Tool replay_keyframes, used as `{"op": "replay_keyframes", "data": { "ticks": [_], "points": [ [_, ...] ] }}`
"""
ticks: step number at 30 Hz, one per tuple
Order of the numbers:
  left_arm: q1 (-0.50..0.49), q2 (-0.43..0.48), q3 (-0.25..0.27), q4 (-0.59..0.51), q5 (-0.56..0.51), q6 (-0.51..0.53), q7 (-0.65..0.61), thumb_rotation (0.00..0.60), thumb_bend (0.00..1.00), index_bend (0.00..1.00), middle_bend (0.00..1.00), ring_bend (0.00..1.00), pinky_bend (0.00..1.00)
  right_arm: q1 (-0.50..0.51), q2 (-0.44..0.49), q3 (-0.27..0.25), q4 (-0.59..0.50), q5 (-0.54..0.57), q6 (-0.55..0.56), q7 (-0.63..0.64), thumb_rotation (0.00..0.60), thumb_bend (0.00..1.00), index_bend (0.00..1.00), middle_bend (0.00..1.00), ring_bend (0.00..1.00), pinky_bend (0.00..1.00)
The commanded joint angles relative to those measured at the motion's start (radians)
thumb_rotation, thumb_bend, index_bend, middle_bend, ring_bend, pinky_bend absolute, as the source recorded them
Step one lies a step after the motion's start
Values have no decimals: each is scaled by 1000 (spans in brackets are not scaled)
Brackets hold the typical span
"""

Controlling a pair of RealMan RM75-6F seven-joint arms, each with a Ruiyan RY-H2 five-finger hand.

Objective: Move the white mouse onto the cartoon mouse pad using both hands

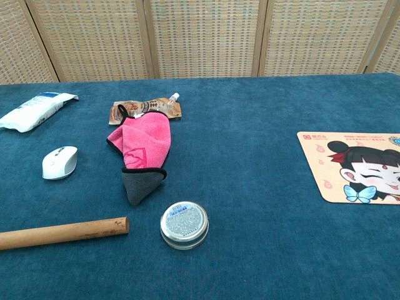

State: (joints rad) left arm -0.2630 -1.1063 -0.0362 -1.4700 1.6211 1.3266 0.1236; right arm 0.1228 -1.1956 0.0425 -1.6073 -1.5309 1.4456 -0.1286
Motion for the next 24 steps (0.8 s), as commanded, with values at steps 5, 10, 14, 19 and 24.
{"op": "replay_keyframes", "data": {
  "ticks": [5, 10, 14, 19, 24],
  "points": [
    [-153, 38, 7, 133, 71, -180, -37, 600, 75, 0, 0, 0, 0, 6, -12, 5, 14, 18, -16, -11, 600, 0, 0, 0, 0, 0],
    [-220, 15, 21, 200, 102, -256, -11, 600, 86, 9, 0, 0, 0, 8, -17, 8, 20, 28, -23, -16, 600, 0, 0, 0, 0, 0],
    [-265, -11, 28, 239, 117, -303, 18, 600, 94, 22, 0, 0, 0, 9, -20, 12, 25, 36, -26, -15, 600, 0, 0, 0, 0, 0],
    [-314, -51, 33, 275, 118, -363, 41, 600, 101, 37, 0, 0, 0, 9, -20, 17, 31, 48, -29, -7, 600, 0, 0, 0, 0, 0],
    [-360, -105, 32, 323, 106, -427, 85, 600, 107, 44, 0, 0, 0, 8, -16, 21, 36, 52, -26, 10, 600, 0, 0, 0, 0, 0]
  ]
}}
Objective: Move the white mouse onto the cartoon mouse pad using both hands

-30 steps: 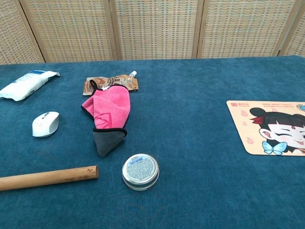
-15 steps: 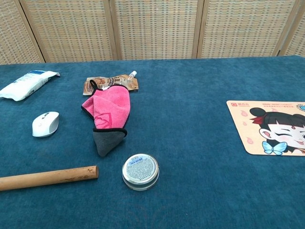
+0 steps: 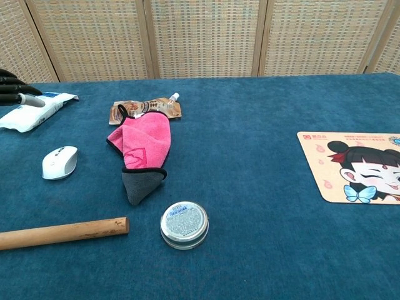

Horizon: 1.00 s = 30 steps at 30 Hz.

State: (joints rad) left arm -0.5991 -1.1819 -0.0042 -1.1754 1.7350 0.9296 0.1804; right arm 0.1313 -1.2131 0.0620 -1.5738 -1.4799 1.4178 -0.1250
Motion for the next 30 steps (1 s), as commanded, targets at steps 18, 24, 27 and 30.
{"op": "replay_keyframes", "data": {
  "ticks": [18, 24, 27, 30],
  "points": [
    [-142, -151, -13, 61, -87, -187, 174, 600, 117, 96, 0, 0, 0, -1, 4, 10, 18, 12, 2, 44, 600, 0, 0, 0, 0, 0],
    [-162, -183, -11, 70, -111, -222, 219, 600, 119, 112, 0, 0, 0, -1, 7, 14, 23, 19, 1, 57, 600, 0, 0, 0, 0, 0],
    [-169, -193, -9, 71, -123, -235, 239, 600, 121, 128, 0, 0, 0, -2, 7, 16, 25, 21, 2, 64, 600, 0, 0, 0, 0, 0],
    [-175, -200, -7, 74, -134, -245, 256, 600, 122, 169, 0, 0, 0, -2, 7, 17, 28, 22, 2, 68, 600, 0, 0, 0, 0, 0]
  ]
}}
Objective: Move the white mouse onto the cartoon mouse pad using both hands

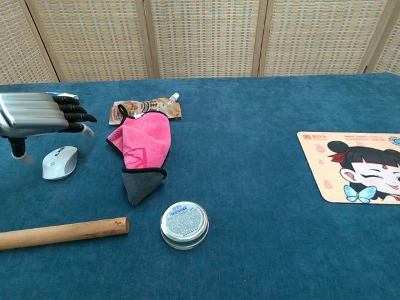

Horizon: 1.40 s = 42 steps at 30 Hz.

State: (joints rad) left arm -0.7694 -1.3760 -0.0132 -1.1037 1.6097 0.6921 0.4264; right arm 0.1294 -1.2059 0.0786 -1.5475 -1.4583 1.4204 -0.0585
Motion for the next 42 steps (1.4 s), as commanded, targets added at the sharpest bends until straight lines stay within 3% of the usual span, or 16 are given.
{"op": "replay_keyframes", "data": {
  "ticks": [1, 23, 32, 42],
  "points": [
    [-6, -9, 3, 3, -12, -11, 14, 600, 123, 182, 0, 0, 0, 0, 0, 1, 2, 1, -1, 2, 600, 0, 0, 0, 0, 0],
    [-23, -54, 34, 34, -50, -30, 58, 600, 133, 292, 0, 0, 0, -5, -3, 14, 18, 8, 18, 33, 600, 0, 0, 0, 0, 0],
    [-23, -63, 52, 40, -49, -17, 54, 600, 150, 437, 0, 0, 0, -6, -6, 16, 25, 5, 24, 44, 600, 0, 0, 0, 0, 0],
    [-12, -72, 75, 65, -6, 65, 2, 600, 248, 606, 0, 0, 0, -8, -8, 16, 27, -2, 32, 51, 600, 0, 0, 0, 0, 0]
  ]
}}
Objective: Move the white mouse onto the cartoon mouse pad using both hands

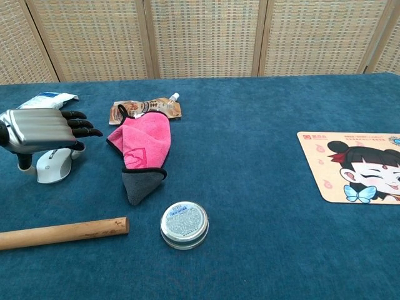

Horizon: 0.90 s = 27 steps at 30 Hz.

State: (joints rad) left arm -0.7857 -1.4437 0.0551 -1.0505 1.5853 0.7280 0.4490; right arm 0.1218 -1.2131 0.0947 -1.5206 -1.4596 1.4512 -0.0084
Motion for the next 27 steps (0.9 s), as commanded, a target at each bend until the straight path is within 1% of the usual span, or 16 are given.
{"op": "replay_keyframes", "data": {
  "ticks": [1, 7, 10, 16, 20, 23, 27],
  "points": [
    [5, -6, 9, 16, 25, 40, -28, 600, 248, 608, 0, 0, 0, 0, 0, 0, 0, -1, 2, 1, 600, 0, 0, 0, 0, 0],
    [4, -11, 14, 43, 64, 113, -83, 600, 248, 615, 0, 0, 0, -2, 0, 1, 0, -4, 6, 6, 600, 0, 0, 0, 0, 0],
    [2, -13, 12, 44, 70, 129, -96, 600, 248, 624, 0, 0, 0, -2, 0, 1, 0, -5, 6, 8, 600, 0, 0, 0, 0, 0],
    [-13, -11, -6, 32, 80, 171, -122, 600, 247, 648, 0, 0, 0, -2, 3, 3, 1, 1, 4, 19, 600, 0, 0, 0, 0, 0],
    [-29, -7, -25, 18, 78, 185, -129, 600, 246, 648, 0, 0, 0, -2, 4, 4, 3, 2, 1, 27, 600, 0, 0, 0, 0, 0],
    [-51, -2, -57, -10, 68, 194, -125, 600, 244, 648, 0, 0, 0, -1, 5, 4, 4, 4, -2, 32, 600, 0, 0, 0, 0, 0],
    [-85, 3, -89, -54, 52, 177, -95, 600, 243, 648, 0, 0, 0, 0, 8, 4, 5, 6, -7, 43, 600, 0, 0, 0, 0, 0]
  ]
}}
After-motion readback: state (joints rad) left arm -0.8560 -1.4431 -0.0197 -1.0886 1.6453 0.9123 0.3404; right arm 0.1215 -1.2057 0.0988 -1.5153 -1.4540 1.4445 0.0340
